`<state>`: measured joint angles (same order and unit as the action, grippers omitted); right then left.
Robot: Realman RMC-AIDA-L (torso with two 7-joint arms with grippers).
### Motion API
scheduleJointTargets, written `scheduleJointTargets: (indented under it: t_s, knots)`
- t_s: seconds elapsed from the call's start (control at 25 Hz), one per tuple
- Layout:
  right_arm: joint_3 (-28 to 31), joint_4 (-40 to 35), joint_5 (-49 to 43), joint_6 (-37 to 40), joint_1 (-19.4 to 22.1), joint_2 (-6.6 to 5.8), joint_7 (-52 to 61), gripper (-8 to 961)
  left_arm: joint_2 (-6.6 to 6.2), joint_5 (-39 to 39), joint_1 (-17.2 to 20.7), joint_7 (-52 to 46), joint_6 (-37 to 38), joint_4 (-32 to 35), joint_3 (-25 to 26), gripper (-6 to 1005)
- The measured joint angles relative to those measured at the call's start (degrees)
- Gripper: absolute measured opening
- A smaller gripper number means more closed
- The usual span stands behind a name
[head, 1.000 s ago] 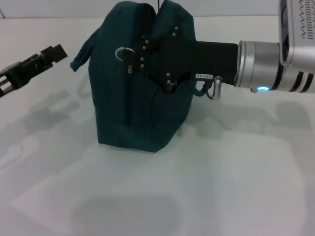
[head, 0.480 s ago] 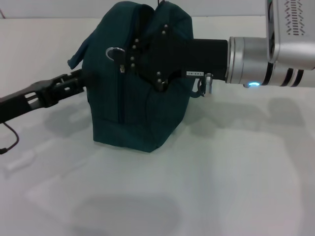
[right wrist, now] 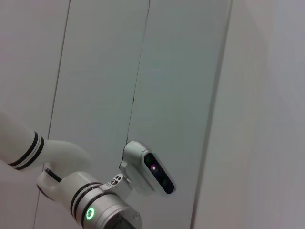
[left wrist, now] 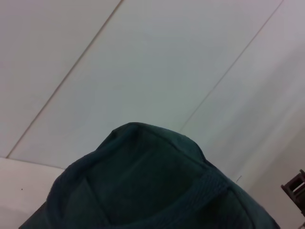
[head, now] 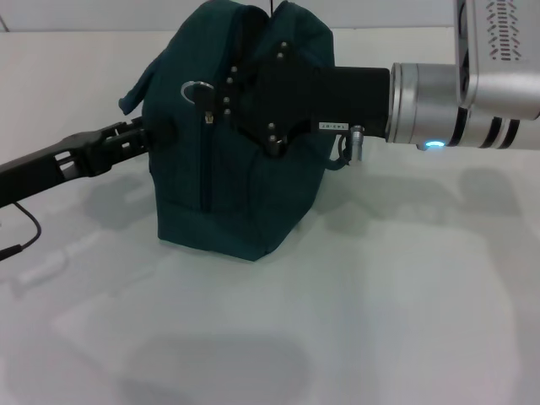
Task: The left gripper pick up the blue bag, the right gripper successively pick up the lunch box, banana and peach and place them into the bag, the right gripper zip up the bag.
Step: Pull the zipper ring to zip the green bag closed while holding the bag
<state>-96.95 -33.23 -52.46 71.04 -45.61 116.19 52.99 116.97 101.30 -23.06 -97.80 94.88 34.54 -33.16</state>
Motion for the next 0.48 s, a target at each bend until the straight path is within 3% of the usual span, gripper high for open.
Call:
scheduleJointTargets:
  t_s: [0.16,0.48]
  knots:
    - [0.0,0.0,0.0,0.0,0.2,0.0,0.0,33,0.11,0.2,0.0,0.1,0.0,0.0,0.0,851]
    - [0.2,0.0,1.5,0.1,1.9,0.0,0.4,36,0.96,-0.2,-0.1,0.8,0.7,-0.2,0.0,502]
